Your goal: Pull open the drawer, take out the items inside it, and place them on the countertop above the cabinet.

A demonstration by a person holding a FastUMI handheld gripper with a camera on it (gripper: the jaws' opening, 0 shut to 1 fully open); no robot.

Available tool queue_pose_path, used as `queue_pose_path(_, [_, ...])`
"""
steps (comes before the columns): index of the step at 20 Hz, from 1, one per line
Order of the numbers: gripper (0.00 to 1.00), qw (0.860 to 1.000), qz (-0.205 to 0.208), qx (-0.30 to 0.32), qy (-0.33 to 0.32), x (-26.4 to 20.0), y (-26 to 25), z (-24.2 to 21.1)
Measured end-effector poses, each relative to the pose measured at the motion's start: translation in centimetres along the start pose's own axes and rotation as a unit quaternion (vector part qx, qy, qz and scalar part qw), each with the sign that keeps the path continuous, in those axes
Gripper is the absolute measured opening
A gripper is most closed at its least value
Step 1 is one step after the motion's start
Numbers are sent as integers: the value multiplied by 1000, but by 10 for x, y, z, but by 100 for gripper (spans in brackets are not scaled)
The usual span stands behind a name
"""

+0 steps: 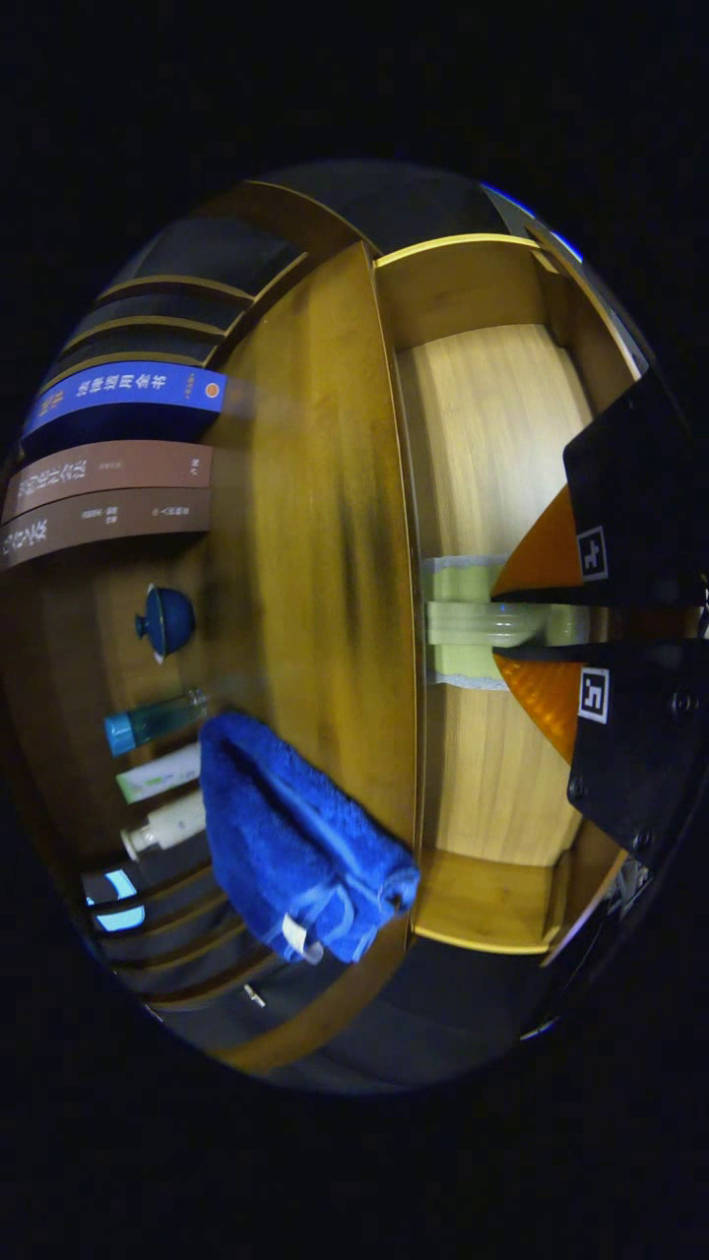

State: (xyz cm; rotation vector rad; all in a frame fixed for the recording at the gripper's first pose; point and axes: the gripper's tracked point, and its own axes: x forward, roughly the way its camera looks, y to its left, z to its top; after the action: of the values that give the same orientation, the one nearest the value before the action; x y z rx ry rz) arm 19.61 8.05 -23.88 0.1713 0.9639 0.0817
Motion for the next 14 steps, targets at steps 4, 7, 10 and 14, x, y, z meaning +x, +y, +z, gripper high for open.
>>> queue_pose_path(4, [17, 1000, 24, -12, 4, -26, 15, -7])
queue_pose_path(7, [17, 999, 34, -13, -5, -43, 22, -7])
queue_pose_path(10, [17, 999, 44, -14, -21, -65, 27, 3])
queue_pose_path(14, [17, 998, 40, -27, -51, -86, 26, 32])
